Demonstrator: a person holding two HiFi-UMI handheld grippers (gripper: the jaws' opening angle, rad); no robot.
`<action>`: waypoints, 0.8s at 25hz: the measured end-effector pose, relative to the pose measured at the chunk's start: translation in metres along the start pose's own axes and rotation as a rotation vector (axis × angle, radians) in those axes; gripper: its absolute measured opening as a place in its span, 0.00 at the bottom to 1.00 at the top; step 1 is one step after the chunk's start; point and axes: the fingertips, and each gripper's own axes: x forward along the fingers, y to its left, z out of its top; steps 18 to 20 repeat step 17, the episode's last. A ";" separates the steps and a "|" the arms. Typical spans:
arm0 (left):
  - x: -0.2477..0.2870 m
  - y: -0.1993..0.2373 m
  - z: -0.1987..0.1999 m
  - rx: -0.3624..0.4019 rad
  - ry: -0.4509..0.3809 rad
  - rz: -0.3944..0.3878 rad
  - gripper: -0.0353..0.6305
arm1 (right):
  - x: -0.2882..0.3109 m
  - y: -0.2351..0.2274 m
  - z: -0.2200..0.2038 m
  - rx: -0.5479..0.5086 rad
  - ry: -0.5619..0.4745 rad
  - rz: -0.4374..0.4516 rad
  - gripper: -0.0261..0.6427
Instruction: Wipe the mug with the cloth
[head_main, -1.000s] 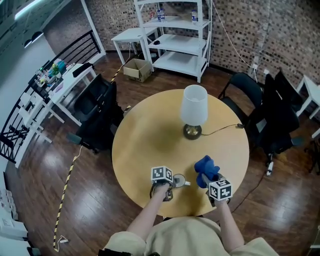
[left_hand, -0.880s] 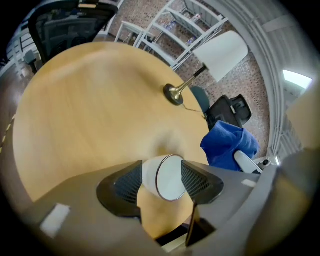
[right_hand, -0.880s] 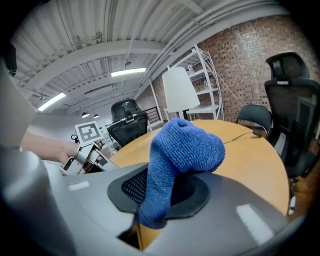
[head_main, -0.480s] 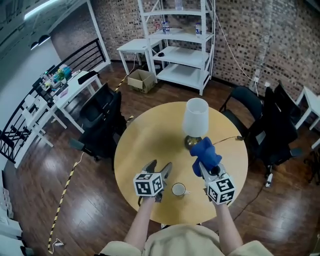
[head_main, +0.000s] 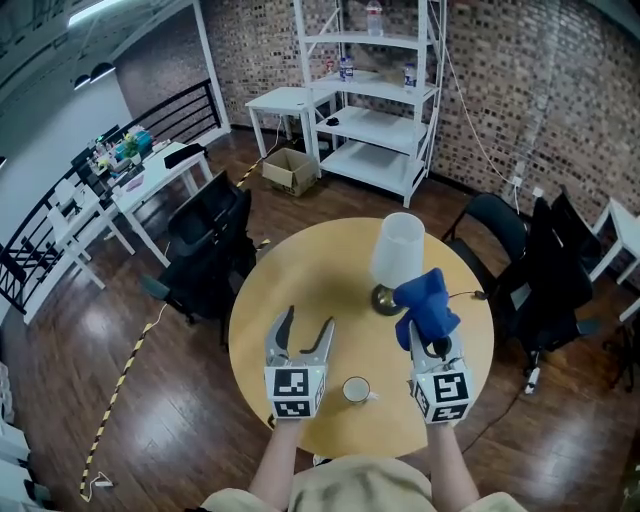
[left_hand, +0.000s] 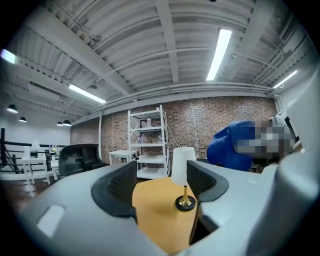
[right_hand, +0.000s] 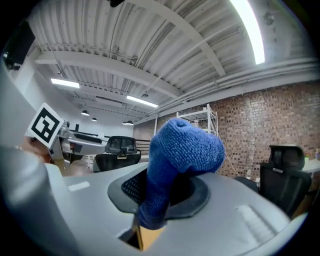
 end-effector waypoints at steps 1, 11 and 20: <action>-0.003 0.001 0.000 0.007 -0.005 0.010 0.51 | 0.000 0.001 0.001 -0.007 -0.001 -0.006 0.16; -0.010 0.004 0.005 0.000 -0.048 0.006 0.49 | -0.006 0.007 0.009 0.062 -0.031 0.002 0.16; -0.009 0.003 0.001 -0.031 -0.037 -0.010 0.48 | -0.006 0.000 0.006 0.121 -0.031 0.006 0.16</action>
